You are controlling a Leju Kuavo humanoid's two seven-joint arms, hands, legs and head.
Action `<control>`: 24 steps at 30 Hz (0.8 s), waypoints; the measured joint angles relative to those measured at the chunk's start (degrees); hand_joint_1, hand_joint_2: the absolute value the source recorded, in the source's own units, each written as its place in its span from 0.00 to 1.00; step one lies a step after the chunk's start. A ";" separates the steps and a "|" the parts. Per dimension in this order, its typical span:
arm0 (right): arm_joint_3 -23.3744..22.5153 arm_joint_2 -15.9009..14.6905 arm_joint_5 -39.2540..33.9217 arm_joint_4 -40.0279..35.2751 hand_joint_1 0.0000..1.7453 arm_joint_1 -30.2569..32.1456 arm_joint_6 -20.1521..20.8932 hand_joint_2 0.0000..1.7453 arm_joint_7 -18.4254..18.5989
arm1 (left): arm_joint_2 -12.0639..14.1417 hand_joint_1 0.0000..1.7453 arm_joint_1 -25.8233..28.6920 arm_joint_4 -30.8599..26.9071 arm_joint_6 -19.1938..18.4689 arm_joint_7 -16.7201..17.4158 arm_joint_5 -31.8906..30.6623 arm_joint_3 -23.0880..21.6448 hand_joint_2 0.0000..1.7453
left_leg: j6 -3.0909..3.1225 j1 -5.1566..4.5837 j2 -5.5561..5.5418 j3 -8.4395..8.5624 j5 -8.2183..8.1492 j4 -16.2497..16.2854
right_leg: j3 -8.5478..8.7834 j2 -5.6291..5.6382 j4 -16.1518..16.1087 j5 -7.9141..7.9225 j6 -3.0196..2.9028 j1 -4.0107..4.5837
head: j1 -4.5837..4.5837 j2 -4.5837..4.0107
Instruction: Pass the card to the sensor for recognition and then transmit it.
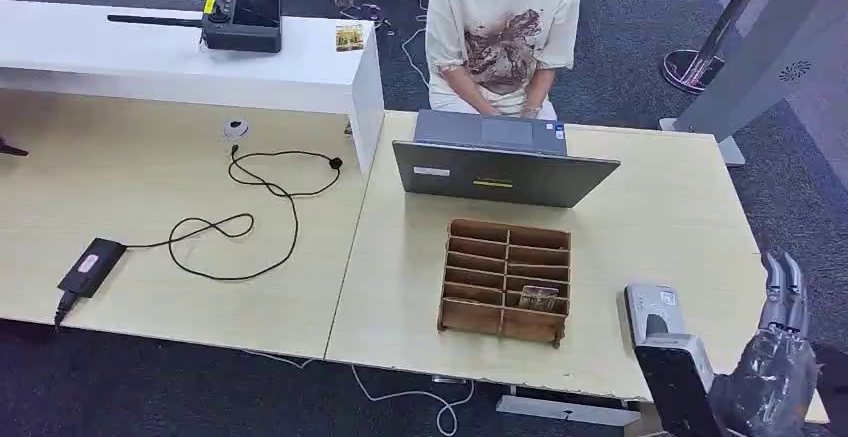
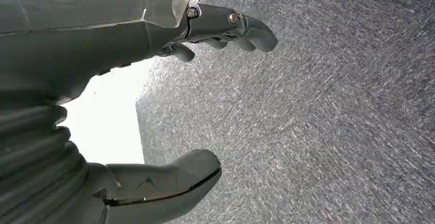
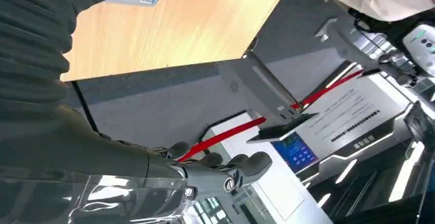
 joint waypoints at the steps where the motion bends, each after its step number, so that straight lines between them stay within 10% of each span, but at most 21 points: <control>1: 0.15 -0.17 1.56 0.15 0.00 0.05 -0.32 1.00 0.87 | 0.00 0.00 0.00 0.00 0.00 -0.02 0.00 0.00 1.00 | 0.00 0.00 0.00 0.00 0.00 0.00 | 0.00 0.00 0.00 0.00 0.00 0.00 | 0.00 0.00; 13: 1.82 -1.09 7.47 1.01 0.00 0.37 3.54 1.00 6.19 | 0.00 0.00 0.00 0.00 -0.15 -0.46 0.00 -0.13 1.00 | 0.00 0.00 0.00 0.00 0.00 0.00 | 0.00 0.00 0.00 0.00 0.00 0.00 | -0.02 0.00; 16: 6.06 -2.10 20.39 4.42 0.00 -1.50 7.30 1.00 16.24 | -0.02 0.00 -0.03 0.00 -0.52 -0.46 0.02 -0.13 1.00 | 0.00 0.00 0.03 0.00 0.00 0.00 | 0.00 0.01 0.01 0.00 0.00 0.00 | -0.02 -0.02; 24: 8.74 -2.56 25.68 6.45 0.00 -4.00 6.10 1.00 17.53 | -0.09 0.00 -0.02 0.00 -0.70 -0.46 0.02 -0.11 1.00 | 0.00 0.00 0.02 -0.01 0.00 0.00 | 0.00 0.01 0.01 0.00 0.00 0.00 | 0.00 0.00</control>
